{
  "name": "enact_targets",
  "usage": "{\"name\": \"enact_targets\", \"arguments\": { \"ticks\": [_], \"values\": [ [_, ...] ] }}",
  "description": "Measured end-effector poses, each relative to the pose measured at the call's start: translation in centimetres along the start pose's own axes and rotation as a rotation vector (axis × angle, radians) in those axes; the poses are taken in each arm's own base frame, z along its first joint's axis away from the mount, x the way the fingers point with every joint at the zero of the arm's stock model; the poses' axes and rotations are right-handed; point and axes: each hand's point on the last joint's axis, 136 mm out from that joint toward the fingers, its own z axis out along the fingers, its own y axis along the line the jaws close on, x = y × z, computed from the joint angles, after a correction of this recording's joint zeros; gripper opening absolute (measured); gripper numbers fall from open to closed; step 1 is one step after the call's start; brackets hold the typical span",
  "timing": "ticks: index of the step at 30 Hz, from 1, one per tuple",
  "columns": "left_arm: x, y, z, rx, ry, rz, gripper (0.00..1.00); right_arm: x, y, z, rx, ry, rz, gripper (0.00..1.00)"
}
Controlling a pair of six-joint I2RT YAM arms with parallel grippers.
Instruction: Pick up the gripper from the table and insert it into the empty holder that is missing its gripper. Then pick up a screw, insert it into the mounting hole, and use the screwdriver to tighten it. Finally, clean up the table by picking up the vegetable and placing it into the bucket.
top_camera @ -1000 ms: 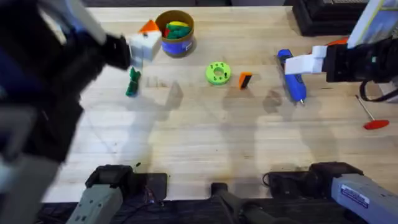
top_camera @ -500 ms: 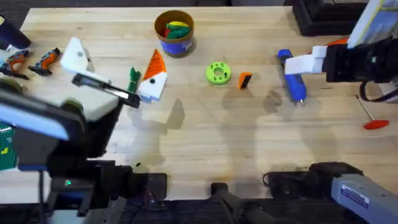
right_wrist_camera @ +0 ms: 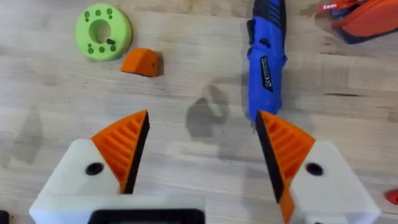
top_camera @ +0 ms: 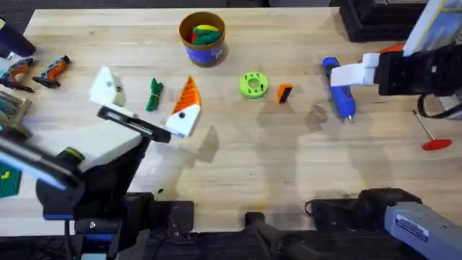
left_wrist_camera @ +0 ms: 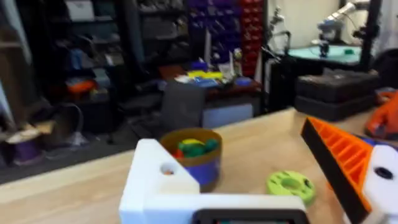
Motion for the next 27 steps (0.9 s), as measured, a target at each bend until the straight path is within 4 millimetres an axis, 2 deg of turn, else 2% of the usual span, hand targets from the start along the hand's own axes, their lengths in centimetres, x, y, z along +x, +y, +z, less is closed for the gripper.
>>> {"name": "enact_targets", "arguments": {
  "ticks": [9,16,23,27],
  "values": [
    [4.1,-3.5,-0.7,0.199,0.171,-0.109,0.985,0.0,0.0,0.0,0.000,0.000,0.000,0.991],
    [6.3,-7.2,-2.4,0.422,0.253,-0.072,0.986,0.0,0.0,0.0,0.000,0.000,0.000,0.991],
    [6.0,-10.0,-4.0,0.613,0.241,-0.069,0.986,0.0,0.0,0.0,0.000,0.000,0.000,0.991],
    [5.9,-10.8,-4.6,0.670,0.238,-0.086,0.986,0.0,0.0,0.0,0.000,0.000,0.000,0.991]
  ]
}}
